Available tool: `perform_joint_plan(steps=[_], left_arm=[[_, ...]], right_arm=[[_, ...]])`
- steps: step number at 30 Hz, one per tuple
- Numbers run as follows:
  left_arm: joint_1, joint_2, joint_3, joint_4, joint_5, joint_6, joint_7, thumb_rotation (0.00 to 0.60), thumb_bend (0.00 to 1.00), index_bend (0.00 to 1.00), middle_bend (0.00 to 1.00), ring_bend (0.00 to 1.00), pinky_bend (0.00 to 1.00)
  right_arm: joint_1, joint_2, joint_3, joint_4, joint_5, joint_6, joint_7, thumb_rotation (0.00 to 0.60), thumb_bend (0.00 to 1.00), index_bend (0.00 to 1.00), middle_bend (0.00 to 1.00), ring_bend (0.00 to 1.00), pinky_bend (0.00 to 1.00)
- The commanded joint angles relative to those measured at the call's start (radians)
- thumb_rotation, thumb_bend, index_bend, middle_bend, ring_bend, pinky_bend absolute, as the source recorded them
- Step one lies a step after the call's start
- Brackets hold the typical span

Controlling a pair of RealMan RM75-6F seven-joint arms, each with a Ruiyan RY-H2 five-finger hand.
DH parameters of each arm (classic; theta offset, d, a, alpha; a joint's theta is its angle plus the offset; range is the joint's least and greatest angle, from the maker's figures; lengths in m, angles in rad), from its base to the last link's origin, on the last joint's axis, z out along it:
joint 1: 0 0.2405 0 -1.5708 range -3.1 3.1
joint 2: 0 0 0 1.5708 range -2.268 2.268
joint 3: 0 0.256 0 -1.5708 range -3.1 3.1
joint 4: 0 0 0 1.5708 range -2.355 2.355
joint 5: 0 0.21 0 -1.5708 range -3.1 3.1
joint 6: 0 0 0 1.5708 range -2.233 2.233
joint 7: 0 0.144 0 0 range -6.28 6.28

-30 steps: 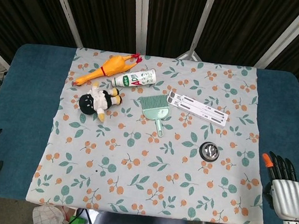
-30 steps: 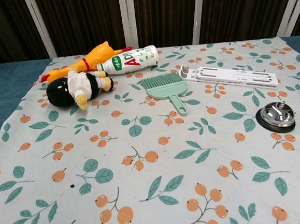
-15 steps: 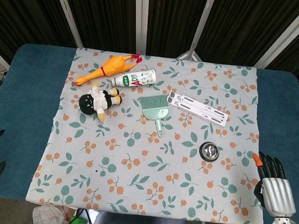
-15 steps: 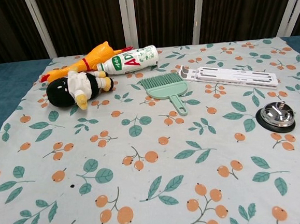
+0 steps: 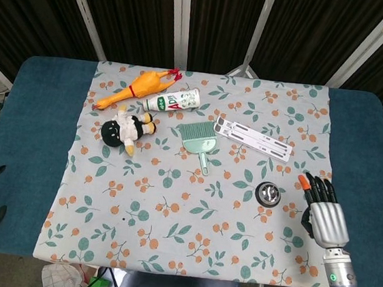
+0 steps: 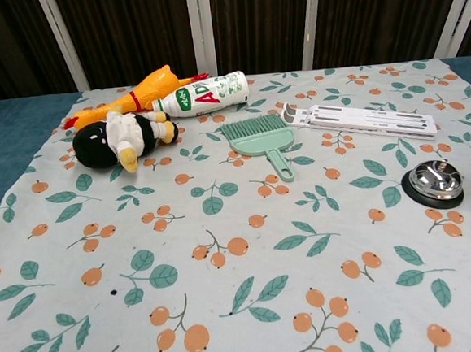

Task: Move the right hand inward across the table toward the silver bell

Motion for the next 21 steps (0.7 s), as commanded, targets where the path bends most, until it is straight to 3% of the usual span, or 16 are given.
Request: perform_joint_plan(steps=[1,21], left_arm=[[-0.001,0.000,-0.003,0.000,-0.007,-0.001,0.000,0.600,0.52,0.09,0.00,0.00,0.00],[-0.004,0.009,-0.014,0.008,-0.035,-0.003,-0.019,0.600,0.53,0.09,0.00,0.00,0.00]], right_arm=[[0.040,-0.047,0.011,0.026,0.018,-0.049,-0.010,0.600,1.00,0.00,0.00,0.00,0.00],[0.171,-0.331,0.016,0.294,0.099,-0.198,-0.029,0.600,1.00,0.00,0.00,0.00,0.00]])
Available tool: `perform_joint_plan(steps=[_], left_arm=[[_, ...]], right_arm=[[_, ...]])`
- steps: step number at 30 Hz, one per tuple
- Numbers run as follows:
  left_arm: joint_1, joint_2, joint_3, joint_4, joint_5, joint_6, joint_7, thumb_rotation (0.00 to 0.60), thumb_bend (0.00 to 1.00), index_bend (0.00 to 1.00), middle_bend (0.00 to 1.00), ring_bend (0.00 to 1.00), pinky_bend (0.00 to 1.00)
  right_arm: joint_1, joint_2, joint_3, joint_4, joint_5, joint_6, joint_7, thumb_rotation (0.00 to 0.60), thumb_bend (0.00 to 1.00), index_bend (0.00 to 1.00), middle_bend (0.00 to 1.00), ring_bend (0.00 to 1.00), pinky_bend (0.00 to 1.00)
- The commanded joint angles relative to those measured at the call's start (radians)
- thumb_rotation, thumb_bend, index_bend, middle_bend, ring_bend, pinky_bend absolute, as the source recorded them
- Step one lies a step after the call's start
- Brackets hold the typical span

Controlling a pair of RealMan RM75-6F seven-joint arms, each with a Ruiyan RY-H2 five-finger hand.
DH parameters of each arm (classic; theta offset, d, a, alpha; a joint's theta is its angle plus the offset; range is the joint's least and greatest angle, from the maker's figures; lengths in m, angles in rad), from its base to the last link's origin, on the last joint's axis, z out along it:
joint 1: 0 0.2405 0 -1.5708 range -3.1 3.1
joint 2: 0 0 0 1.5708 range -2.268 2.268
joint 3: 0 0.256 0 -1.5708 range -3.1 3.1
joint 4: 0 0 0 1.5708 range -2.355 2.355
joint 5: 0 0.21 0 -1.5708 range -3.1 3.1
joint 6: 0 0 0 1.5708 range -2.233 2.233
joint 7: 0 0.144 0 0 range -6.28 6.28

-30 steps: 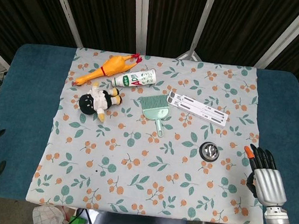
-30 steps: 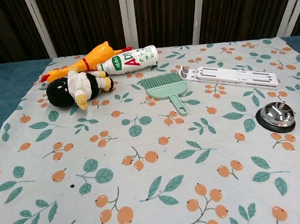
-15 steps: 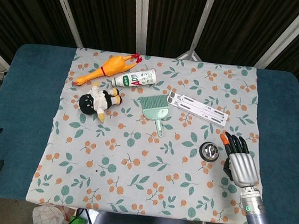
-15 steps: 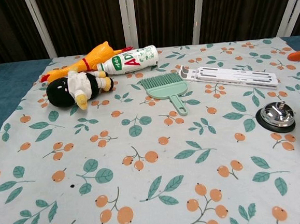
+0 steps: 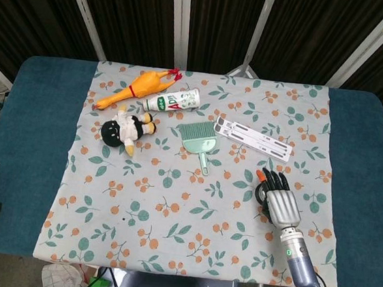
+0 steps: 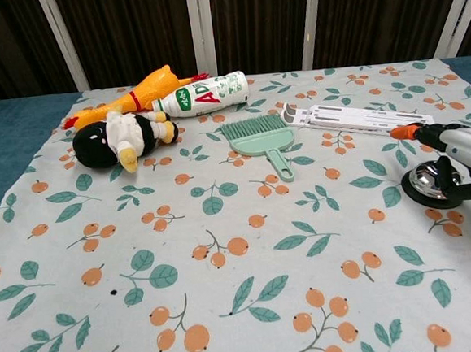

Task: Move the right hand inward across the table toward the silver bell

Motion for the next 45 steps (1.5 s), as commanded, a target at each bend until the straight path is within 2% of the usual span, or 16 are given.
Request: perform_joint_plan(steps=[1,12,16,22,26,28,31,36,40,45], left_arm=[[-0.001,-0.001,-0.001,0.001,-0.002,-0.001,0.002,0.600,0.53,0.09,0.00,0.00,0.00],[-0.008,-0.007,-0.002,0.001,-0.013,-0.013,0.016,0.600,0.52,0.09,0.00,0.00,0.00],[-0.010,-0.010,0.000,-0.001,-0.012,-0.019,0.025,0.600,0.52,0.09,0.00,0.00,0.00],[-0.008,-0.008,-0.002,-0.001,-0.016,-0.013,0.020,0.600,0.52,0.09,0.00,0.00,0.00],[-0.007,-0.005,0.003,-0.003,-0.009,-0.012,0.016,0.600,0.53,0.09,0.00,0.00,0.00],[-0.006,-0.004,0.004,-0.003,-0.004,-0.009,0.014,0.600,0.52,0.09,0.00,0.00,0.00],[-0.006,-0.004,0.007,-0.004,0.001,-0.009,0.013,0.600,0.52,0.09,0.00,0.00,0.00],[-0.004,-0.002,0.012,-0.008,0.014,-0.005,0.012,0.600,0.53,0.09,0.00,0.00,0.00],[-0.002,-0.002,0.014,-0.006,0.027,0.001,0.003,0.600,0.52,0.09,0.00,0.00,0.00],[-0.001,0.003,0.020,-0.007,0.032,-0.001,0.001,0.600,0.52,0.09,0.00,0.00,0.00]], right_arm=[[0.025,-0.047,-0.001,0.062,0.008,-0.026,0.011,0.600,1.00,0.00,0.00,0.00,0.00],[0.045,-0.125,-0.030,0.190,0.003,-0.057,0.075,0.600,1.00,0.00,0.00,0.00,0.00],[0.055,-0.122,-0.024,0.178,-0.015,-0.032,0.077,0.600,1.00,0.00,0.00,0.00,0.00],[0.055,-0.028,0.024,0.042,-0.046,0.073,0.042,0.600,1.00,0.00,0.00,0.00,0.00],[0.031,0.091,0.050,-0.122,-0.060,0.144,0.016,0.600,1.00,0.00,0.00,0.00,0.00],[0.007,0.158,0.046,-0.208,-0.074,0.182,-0.004,0.600,1.00,0.00,0.00,0.00,0.00],[-0.028,0.238,0.022,-0.299,-0.098,0.218,-0.035,0.600,1.00,0.00,0.00,0.00,0.00],[-0.124,0.357,-0.054,-0.420,-0.149,0.313,-0.065,0.600,1.00,0.00,0.00,0.00,0.00],[-0.202,0.401,-0.122,-0.424,-0.203,0.392,-0.026,0.600,1.00,0.00,0.00,0.00,0.00],[-0.268,0.445,-0.165,-0.402,-0.233,0.459,-0.031,0.600,1.00,0.00,0.00,0.00,0.00]])
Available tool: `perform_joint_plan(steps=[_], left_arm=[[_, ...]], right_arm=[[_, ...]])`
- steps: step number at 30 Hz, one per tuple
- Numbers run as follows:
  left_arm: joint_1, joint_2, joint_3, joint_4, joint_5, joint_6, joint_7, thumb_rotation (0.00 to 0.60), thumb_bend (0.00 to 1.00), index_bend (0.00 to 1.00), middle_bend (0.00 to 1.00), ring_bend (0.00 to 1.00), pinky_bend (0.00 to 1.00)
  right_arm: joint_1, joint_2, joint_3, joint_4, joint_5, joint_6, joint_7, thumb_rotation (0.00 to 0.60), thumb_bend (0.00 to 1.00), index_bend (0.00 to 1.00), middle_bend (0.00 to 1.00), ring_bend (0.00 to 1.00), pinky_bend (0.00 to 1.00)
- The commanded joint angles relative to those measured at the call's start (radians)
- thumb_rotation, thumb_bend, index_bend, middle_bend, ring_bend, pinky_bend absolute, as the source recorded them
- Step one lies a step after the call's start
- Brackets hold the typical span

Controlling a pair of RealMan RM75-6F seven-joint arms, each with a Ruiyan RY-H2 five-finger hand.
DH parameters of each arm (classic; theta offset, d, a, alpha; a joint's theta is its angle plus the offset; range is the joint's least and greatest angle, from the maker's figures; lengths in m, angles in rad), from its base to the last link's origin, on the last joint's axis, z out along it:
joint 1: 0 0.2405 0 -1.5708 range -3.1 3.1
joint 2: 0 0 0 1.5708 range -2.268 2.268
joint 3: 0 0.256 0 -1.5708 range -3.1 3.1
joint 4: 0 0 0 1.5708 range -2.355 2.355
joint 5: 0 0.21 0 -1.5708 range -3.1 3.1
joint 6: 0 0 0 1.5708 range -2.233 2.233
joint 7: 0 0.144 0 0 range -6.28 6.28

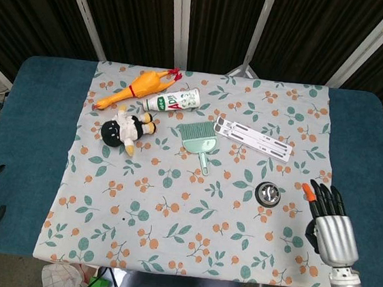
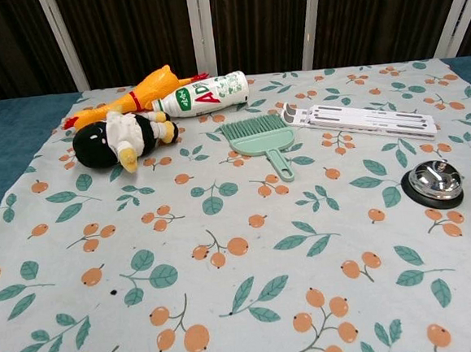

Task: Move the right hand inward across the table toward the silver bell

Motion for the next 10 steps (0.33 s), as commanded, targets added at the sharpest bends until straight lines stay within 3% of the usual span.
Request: perform_joint_plan(steps=[1,10], left_arm=[[0.003,0.003,0.001,-0.001,0.001,0.003,-0.001,0.600,0.52,0.09,0.00,0.00,0.00],[0.007,0.005,0.009,-0.004,0.013,0.007,0.000,0.600,0.52,0.09,0.00,0.00,0.00]], right_arm=[[-0.050,0.035,-0.029,0.014,-0.025,0.054,0.004,0.600,1.00,0.00,0.00,0.00,0.00],[-0.083,0.071,-0.020,0.030,0.003,0.061,0.040,0.600,1.00,0.00,0.00,0.00,0.00]])
